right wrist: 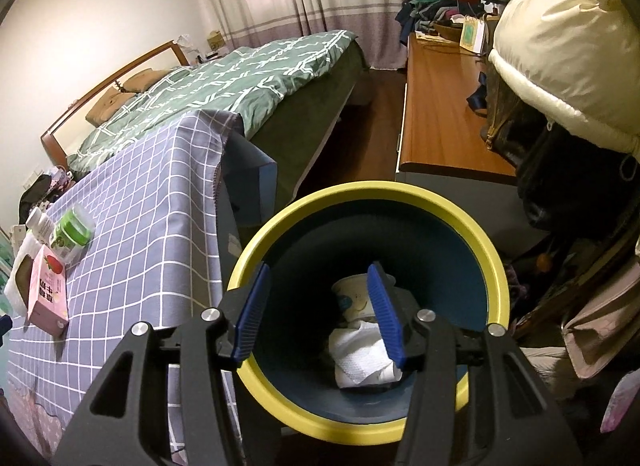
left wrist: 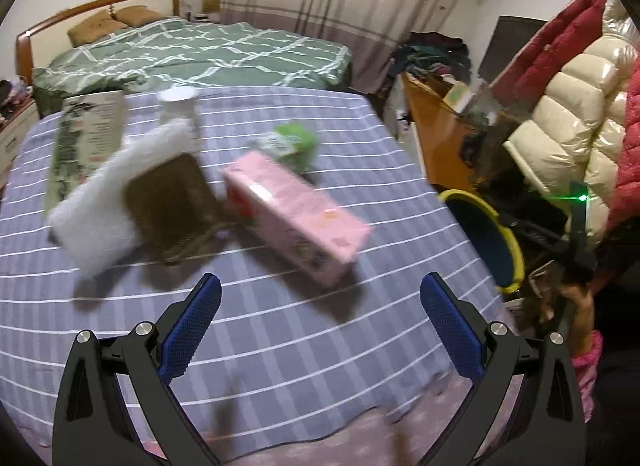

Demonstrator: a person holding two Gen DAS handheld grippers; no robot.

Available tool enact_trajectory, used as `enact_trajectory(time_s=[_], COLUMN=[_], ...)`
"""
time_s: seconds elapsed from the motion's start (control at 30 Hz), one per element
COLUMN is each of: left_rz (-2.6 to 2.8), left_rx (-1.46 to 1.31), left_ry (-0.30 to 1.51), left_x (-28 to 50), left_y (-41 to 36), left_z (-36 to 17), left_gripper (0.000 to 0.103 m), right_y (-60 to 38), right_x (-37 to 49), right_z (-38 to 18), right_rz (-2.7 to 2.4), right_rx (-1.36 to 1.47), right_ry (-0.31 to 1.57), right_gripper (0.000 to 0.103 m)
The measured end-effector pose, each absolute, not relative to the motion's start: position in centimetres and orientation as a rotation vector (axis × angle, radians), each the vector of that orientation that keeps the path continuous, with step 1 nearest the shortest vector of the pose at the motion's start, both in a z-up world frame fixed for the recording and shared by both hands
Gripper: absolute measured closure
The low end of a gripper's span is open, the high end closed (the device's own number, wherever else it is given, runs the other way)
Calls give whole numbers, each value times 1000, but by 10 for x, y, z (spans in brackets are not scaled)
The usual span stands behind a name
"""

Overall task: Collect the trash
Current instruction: 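Reach the left gripper to the pink milk carton and grasp it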

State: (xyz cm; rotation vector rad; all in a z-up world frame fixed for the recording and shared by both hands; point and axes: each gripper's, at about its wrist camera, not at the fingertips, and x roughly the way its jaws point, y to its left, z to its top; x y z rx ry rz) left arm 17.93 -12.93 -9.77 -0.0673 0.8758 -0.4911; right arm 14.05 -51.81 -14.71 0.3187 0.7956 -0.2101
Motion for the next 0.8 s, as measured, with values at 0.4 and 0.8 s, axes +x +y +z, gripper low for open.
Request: enact_trajectory(time_s=[0.4,0.8], left_rz=[-298,-202], left_rx=[-63,-43], left_ry=[976,998], left_x=[230,216], left_y=[-181,-114], left_z=[-133,-134], left_gripper=[5,5], right_y=[-523,-519], right_x=[138,145], right_z=[-147,-152], right_rz=[-182,-153], right_rx=[348,361], right_ry=[783,792], right_gripper=[54,54])
